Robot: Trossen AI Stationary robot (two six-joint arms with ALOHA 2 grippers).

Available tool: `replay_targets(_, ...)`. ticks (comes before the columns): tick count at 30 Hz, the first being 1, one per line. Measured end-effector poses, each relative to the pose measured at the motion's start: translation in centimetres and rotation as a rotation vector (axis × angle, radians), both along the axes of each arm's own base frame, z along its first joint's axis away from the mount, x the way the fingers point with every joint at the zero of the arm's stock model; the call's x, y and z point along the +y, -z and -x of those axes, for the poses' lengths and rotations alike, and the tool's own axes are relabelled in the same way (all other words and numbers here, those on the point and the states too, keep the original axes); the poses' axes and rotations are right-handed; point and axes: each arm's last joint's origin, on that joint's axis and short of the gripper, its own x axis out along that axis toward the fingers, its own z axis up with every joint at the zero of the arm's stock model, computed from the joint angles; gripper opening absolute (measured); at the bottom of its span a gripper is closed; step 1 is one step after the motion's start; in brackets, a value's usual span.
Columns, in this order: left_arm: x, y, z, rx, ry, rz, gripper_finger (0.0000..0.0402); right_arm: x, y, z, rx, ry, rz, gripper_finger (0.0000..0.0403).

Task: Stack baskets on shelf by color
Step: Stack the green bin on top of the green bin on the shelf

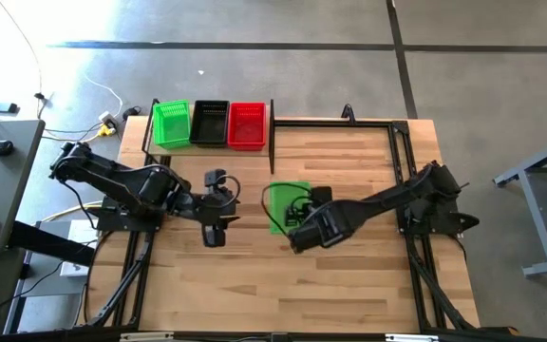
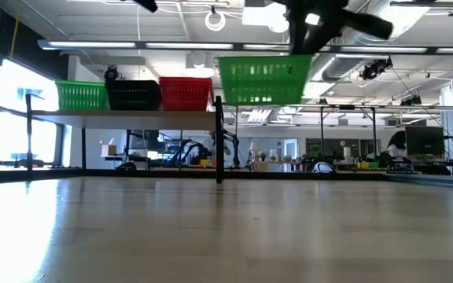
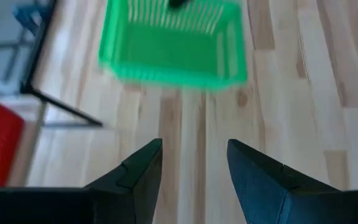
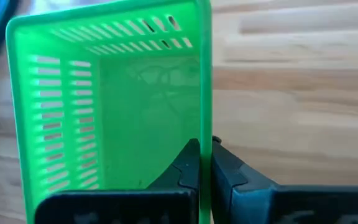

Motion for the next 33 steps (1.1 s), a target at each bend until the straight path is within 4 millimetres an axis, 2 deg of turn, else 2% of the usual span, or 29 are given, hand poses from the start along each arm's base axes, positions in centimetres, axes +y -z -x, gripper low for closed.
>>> replay_targets(6, -1.1, 0.5, -1.4, -0.030, 0.053, -0.086, 0.0170, -1.6, -0.3, -1.8, -0.105, -0.006, 0.046, 0.0000)
replay_targets(13, -1.7, 2.0, -2.5, 0.052, 0.120, -0.222, 0.0170, -3.1, -0.5, -3.2, -0.159, -0.019, 0.054, 0.0000)
replay_targets(20, -2.0, 3.4, -3.9, 0.102, 0.167, -0.285, 0.0170, -4.0, -1.0, -4.3, -0.224, -0.050, 0.092, 0.0000)
replay_targets(27, -2.2, 4.7, -4.7, 0.167, 0.186, -0.329, 0.0170, -4.1, -1.2, -4.7, -0.258, -0.054, 0.088, 0.0000)
replay_targets(33, -2.1, 5.4, -4.7, 0.228, 0.179, -0.359, 0.0170, -2.7, -1.3, -4.7, -0.296, -0.086, 0.070, 0.0000)
